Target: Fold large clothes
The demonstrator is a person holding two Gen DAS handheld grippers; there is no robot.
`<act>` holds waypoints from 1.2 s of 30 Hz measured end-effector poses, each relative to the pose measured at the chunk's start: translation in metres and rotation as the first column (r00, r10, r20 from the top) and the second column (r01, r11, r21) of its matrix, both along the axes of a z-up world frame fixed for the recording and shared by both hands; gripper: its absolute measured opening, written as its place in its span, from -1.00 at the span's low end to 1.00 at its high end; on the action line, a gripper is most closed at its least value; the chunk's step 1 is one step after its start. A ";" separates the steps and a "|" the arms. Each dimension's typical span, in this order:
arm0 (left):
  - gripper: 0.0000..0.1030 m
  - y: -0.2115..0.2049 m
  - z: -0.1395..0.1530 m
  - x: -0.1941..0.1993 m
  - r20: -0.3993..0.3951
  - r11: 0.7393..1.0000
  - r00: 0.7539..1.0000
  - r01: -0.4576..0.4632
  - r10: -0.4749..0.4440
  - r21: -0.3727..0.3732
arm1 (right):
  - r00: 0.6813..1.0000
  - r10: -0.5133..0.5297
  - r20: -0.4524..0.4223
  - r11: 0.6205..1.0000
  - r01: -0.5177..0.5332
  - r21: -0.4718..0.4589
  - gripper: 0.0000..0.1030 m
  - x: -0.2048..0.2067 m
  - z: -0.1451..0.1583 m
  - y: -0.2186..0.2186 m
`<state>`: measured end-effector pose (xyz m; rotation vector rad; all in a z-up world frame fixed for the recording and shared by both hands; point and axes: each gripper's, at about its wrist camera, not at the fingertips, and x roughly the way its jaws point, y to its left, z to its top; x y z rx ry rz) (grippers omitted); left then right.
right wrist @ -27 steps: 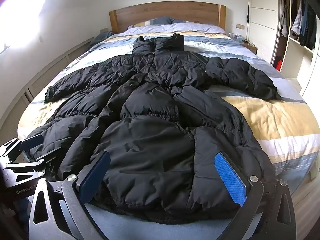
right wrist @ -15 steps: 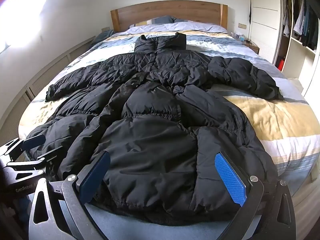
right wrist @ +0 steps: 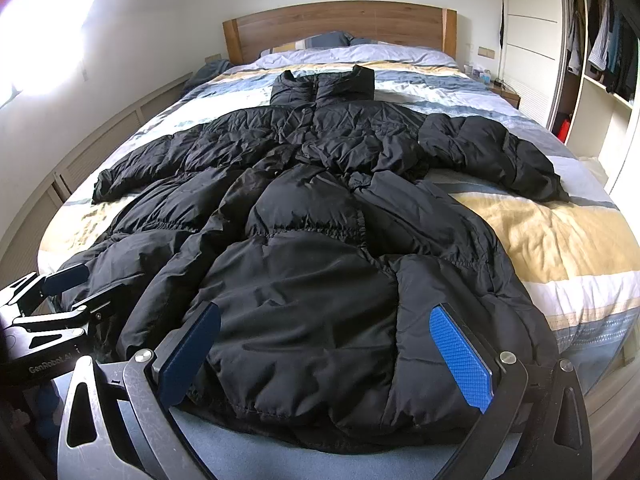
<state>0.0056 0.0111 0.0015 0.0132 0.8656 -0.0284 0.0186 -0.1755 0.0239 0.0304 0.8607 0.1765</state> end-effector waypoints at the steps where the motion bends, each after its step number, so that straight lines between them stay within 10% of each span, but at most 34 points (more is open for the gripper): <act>1: 0.56 0.000 0.001 0.000 0.005 1.000 1.000 0.003 -0.003 -0.003 | 1.000 0.000 -0.001 1.000 0.000 0.001 0.99 0.000 0.000 0.000; 36: 0.56 0.015 0.024 0.001 0.070 0.998 0.996 -0.058 0.057 0.004 | 0.999 -0.035 -0.012 0.998 0.035 0.047 0.99 0.001 0.007 -0.007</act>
